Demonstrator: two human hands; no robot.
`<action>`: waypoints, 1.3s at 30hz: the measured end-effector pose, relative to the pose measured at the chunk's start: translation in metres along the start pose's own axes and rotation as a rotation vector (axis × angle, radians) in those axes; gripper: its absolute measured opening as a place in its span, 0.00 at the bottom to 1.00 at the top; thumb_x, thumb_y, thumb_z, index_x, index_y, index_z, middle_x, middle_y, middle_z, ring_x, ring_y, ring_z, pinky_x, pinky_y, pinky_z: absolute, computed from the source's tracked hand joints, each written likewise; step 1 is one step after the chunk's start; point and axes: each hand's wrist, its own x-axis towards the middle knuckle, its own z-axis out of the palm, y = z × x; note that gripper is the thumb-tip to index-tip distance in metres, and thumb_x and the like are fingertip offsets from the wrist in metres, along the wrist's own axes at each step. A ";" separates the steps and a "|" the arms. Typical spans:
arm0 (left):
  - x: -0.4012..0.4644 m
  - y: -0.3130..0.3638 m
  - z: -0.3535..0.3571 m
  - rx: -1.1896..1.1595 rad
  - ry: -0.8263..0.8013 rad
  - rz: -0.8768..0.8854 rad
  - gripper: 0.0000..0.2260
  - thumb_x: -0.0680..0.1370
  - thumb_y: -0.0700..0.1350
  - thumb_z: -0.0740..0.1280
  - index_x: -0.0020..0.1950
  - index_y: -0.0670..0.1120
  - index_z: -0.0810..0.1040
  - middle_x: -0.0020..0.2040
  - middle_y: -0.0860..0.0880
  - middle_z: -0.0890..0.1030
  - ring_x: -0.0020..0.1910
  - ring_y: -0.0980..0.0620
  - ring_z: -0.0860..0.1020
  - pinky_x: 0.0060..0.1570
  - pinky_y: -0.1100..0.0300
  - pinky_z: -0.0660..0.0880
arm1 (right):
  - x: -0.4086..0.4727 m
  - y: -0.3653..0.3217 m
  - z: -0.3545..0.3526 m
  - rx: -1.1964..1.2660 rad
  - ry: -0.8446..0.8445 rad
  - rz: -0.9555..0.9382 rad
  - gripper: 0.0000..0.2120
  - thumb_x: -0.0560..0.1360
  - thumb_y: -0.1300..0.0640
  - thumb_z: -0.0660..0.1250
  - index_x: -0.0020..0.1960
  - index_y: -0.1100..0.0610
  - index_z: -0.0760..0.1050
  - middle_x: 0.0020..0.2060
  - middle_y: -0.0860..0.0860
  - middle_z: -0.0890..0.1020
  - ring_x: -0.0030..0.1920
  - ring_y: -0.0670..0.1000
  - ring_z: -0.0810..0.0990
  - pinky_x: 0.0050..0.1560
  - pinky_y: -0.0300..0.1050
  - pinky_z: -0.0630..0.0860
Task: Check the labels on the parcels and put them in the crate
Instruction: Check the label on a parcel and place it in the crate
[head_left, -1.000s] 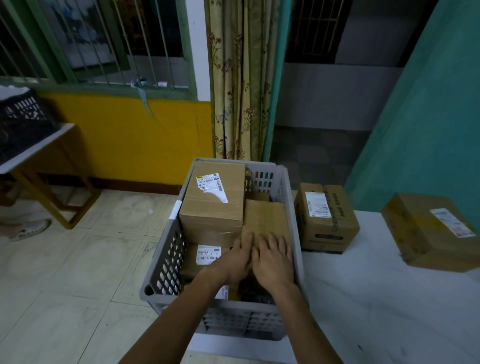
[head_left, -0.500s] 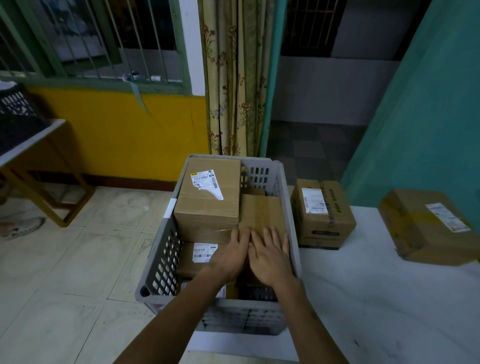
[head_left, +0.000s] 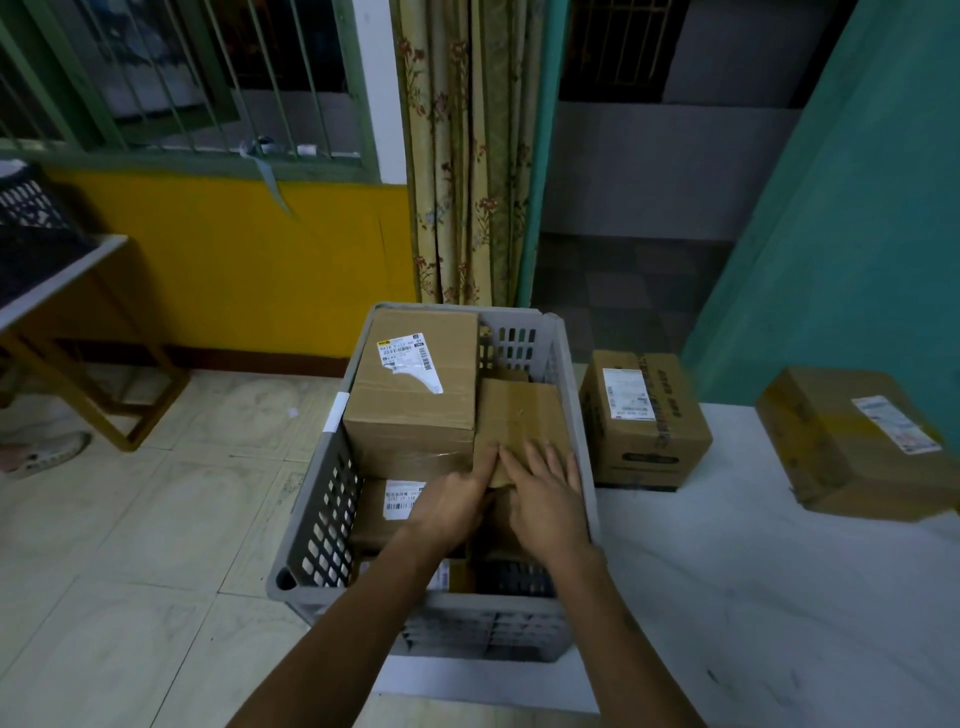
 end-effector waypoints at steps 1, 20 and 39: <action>-0.001 0.000 0.001 0.003 0.027 0.007 0.30 0.84 0.47 0.60 0.83 0.50 0.49 0.63 0.36 0.80 0.53 0.34 0.81 0.48 0.47 0.78 | -0.001 -0.002 -0.001 -0.015 0.064 0.002 0.30 0.83 0.53 0.57 0.82 0.43 0.52 0.82 0.50 0.55 0.82 0.55 0.47 0.80 0.58 0.35; 0.010 0.032 -0.024 0.342 -0.025 0.009 0.28 0.83 0.64 0.50 0.61 0.46 0.81 0.71 0.40 0.70 0.65 0.41 0.74 0.60 0.46 0.72 | 0.006 0.010 -0.053 0.336 0.317 0.138 0.17 0.83 0.55 0.59 0.71 0.55 0.73 0.67 0.52 0.76 0.67 0.50 0.73 0.67 0.49 0.73; 0.056 0.034 0.011 0.011 -0.279 0.084 0.24 0.85 0.55 0.54 0.81 0.49 0.61 0.82 0.43 0.59 0.80 0.41 0.59 0.77 0.47 0.56 | 0.021 0.087 -0.048 0.323 0.130 0.198 0.19 0.83 0.53 0.59 0.73 0.56 0.71 0.67 0.58 0.77 0.66 0.58 0.74 0.63 0.52 0.73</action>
